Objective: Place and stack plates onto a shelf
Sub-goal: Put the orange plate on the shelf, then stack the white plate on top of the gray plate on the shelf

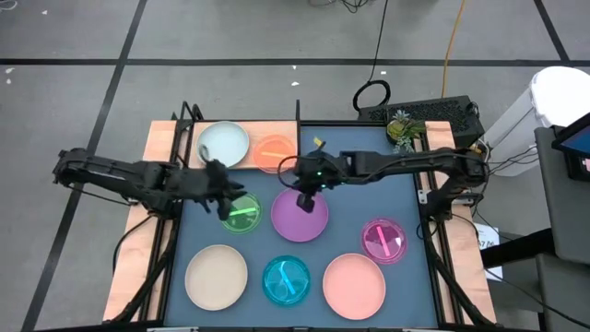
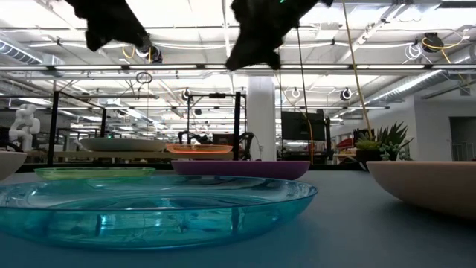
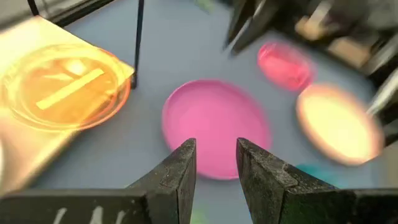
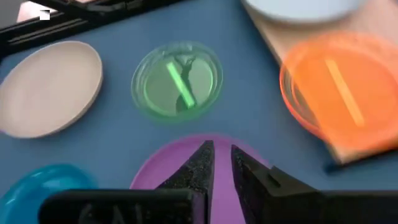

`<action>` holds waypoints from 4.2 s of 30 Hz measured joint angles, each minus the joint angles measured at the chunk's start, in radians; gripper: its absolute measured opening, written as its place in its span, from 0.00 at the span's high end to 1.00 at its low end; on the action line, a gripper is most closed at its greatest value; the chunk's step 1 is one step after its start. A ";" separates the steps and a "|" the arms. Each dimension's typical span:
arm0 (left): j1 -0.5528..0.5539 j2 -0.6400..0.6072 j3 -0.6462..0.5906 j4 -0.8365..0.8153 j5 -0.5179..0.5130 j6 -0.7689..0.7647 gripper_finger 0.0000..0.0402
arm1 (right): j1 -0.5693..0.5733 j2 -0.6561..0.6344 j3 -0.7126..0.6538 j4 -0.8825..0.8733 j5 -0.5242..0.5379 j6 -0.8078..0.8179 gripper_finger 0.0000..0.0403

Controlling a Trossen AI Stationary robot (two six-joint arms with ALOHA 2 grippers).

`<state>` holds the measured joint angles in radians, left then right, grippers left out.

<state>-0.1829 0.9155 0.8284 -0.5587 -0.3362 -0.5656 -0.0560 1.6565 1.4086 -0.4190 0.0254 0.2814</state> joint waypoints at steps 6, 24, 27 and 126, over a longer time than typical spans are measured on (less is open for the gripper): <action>0.015 0.198 0.000 0.020 -0.157 0.293 0.71 | -0.001 -0.135 0.000 -0.205 0.046 0.080 0.92; 0.294 0.586 0.000 0.435 0.028 0.762 0.71 | -0.001 -0.546 -0.258 -0.222 0.129 0.297 0.92; 0.323 0.620 0.000 0.430 0.030 0.777 0.71 | -0.001 -0.613 -0.315 -0.187 0.128 0.318 0.92; -0.544 0.259 0.005 -0.040 0.135 -0.508 0.71 | 0.426 -0.535 -0.384 -0.119 0.109 0.848 0.92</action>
<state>-0.7273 1.1748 0.8337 -0.5988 -0.2016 -1.0737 0.3697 1.1217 1.0245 -0.5375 0.1343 1.1290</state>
